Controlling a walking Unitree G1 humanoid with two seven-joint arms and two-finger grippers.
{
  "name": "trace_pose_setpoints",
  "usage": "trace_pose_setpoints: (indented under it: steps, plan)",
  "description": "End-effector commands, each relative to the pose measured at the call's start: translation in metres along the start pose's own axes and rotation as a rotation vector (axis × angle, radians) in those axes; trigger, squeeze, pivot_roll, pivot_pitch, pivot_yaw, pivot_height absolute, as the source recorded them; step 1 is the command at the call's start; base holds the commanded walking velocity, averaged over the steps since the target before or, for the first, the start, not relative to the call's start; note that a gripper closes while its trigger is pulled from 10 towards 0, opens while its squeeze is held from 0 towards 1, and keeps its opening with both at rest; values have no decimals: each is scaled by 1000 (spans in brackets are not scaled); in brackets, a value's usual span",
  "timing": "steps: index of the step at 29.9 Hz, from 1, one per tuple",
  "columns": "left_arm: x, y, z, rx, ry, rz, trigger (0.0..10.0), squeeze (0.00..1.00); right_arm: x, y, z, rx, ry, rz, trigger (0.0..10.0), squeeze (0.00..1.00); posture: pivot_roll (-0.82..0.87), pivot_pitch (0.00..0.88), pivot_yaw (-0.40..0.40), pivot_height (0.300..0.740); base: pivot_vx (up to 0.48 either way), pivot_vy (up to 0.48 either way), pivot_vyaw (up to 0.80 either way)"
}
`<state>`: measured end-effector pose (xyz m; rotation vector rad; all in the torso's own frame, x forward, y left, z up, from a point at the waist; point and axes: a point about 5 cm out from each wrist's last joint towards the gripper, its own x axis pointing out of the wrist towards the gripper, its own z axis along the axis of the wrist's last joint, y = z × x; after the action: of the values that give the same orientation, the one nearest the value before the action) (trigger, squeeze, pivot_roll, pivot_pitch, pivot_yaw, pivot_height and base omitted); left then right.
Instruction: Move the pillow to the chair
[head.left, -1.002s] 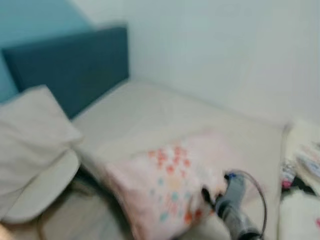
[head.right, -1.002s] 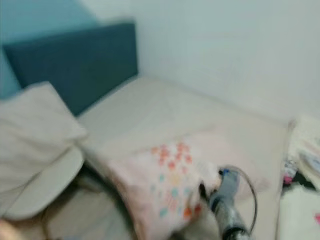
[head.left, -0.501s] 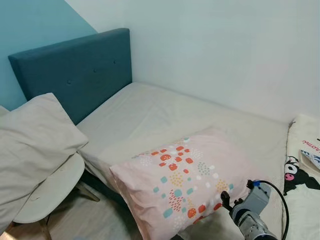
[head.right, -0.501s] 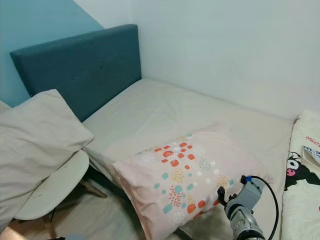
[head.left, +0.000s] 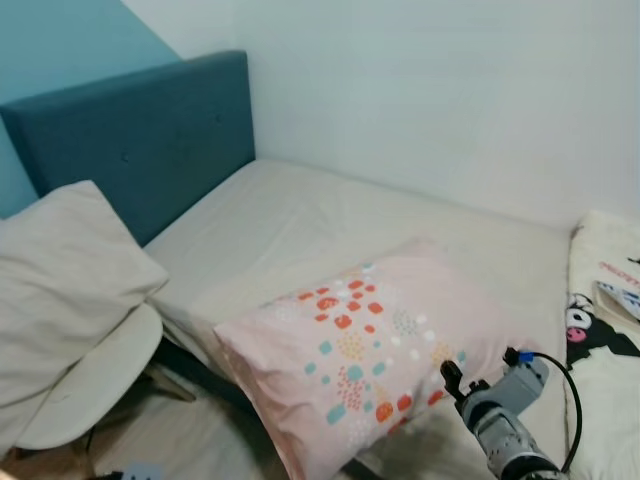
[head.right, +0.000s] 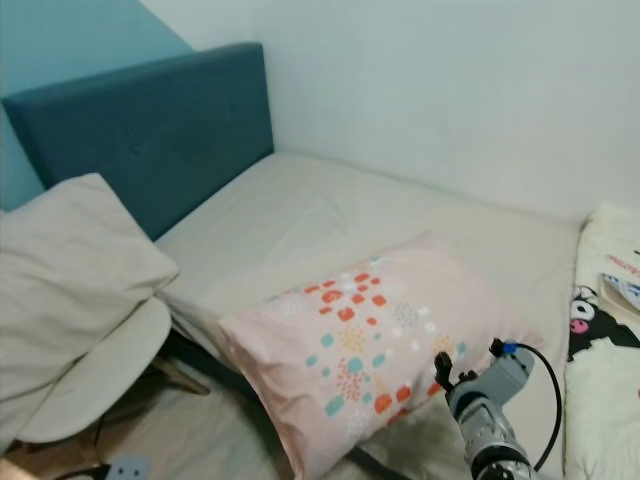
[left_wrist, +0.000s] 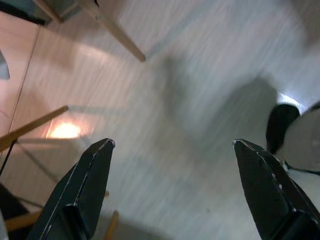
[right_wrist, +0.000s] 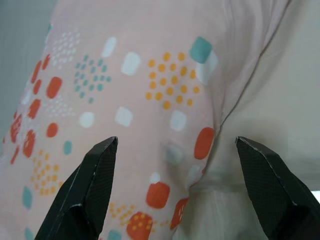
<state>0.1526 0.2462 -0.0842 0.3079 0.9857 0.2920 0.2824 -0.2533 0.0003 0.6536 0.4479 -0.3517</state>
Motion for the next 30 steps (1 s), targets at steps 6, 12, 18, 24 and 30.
trace_pose_setpoints:
  steps: [6, 12, 18, 24, 30]
  plan:
    - [5, 18, 24, -94, -86, 78, 10000, 0, 2, 8, 5, 73, -19, 57, 10000, 0, -129, 0, -41, 590, 0, 0, 0]
    - [8, 28, 50, -88, -179, 107, 10000, 0, 4, 22, 6, 140, -28, 156, 10000, 0, -137, 0, -4, 565, 0, 0, 0]
    - [8, 28, 66, -102, -240, 104, 10000, 0, 6, 37, 9, 214, -44, 265, 10000, 0, -138, 0, 9, 545, 0, 0, 0]
    - [6, 39, 89, -207, -362, 104, 10000, 0, 7, 53, 15, 272, -67, 393, 10000, 0, -117, 0, 10, 520, 0, 0, 0]
    - [7, 50, 76, -168, -319, 110, 10000, 0, 7, 64, 20, 298, -71, 460, 10000, 0, -99, 0, 27, 520, 0, 0, 0]
